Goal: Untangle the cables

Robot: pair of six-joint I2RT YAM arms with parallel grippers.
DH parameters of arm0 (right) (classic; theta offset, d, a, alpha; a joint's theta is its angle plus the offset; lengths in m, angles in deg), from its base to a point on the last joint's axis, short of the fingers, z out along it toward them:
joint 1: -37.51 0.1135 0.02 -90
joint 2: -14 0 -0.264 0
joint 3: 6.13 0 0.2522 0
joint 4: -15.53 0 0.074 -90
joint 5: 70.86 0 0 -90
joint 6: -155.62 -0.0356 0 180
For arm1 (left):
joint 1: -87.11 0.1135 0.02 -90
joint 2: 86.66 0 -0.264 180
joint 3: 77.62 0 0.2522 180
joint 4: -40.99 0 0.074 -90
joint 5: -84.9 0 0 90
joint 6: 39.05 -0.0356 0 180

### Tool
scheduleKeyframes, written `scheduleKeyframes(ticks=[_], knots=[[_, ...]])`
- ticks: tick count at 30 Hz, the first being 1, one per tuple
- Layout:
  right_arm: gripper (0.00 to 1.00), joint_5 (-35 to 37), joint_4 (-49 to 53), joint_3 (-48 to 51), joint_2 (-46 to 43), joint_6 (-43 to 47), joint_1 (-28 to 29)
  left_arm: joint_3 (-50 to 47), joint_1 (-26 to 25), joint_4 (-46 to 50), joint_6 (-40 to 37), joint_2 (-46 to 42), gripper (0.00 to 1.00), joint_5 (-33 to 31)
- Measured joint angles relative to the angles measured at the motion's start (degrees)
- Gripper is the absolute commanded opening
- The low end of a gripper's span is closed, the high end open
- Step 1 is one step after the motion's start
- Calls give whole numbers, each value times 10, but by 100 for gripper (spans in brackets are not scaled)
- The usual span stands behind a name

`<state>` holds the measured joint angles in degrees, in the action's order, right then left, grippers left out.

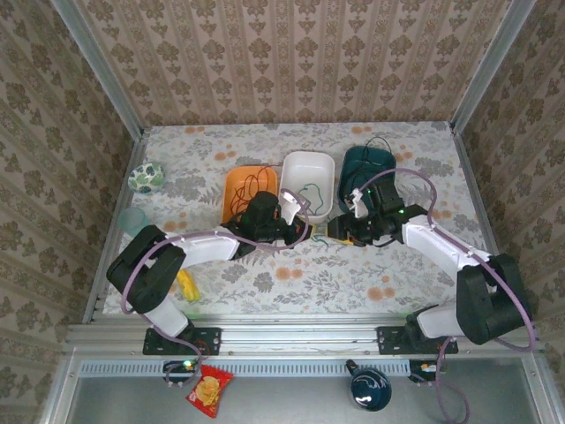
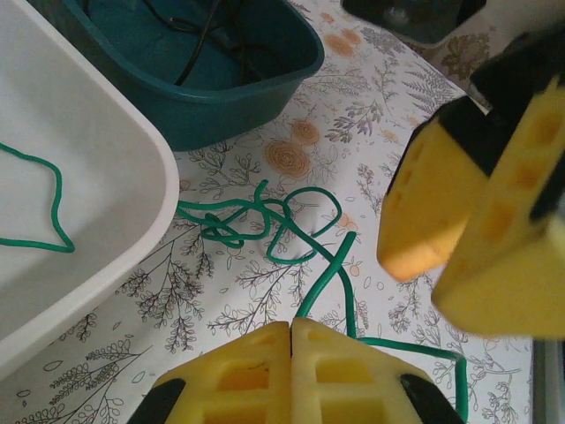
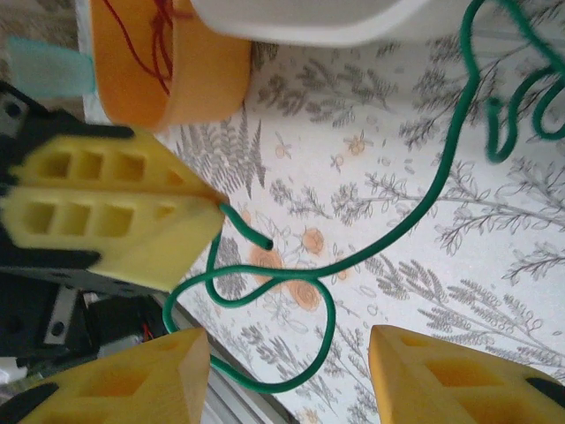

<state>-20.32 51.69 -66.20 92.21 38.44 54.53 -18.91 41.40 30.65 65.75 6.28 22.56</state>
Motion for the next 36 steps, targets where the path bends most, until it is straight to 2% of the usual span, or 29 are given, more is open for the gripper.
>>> scheduleKeyframes(ticks=[5, 12, 20, 23, 26, 27, 30, 36], knots=[[51, -2, 6, -7, 5, 12, 5, 0, 0, 0, 0, -2, 0, -1], [57, -11, 17, -25, 7, 34, 34, 0, 0, 3, 0, -3, 0, -2], [55, 5, 23, -49, 45, 50, 58, 1, 1, 16, 0, -4, 0, 17], [43, 8, 24, -54, 53, 61, 61, 1, 3, 17, 0, -8, 0, 28], [14, 9, 25, -55, 55, 69, 62, 1, 12, 13, 6, -13, 0, 35], [10, 9, 26, -55, 55, 69, 62, 1, 15, 13, 7, -15, 0, 37], [3, 17, 25, -55, 55, 68, 62, 1, 23, 13, 11, -17, 0, 41], [0, 22, 14, -51, 17, 50, 43, 1, 28, 13, 11, -17, 0, 40]])
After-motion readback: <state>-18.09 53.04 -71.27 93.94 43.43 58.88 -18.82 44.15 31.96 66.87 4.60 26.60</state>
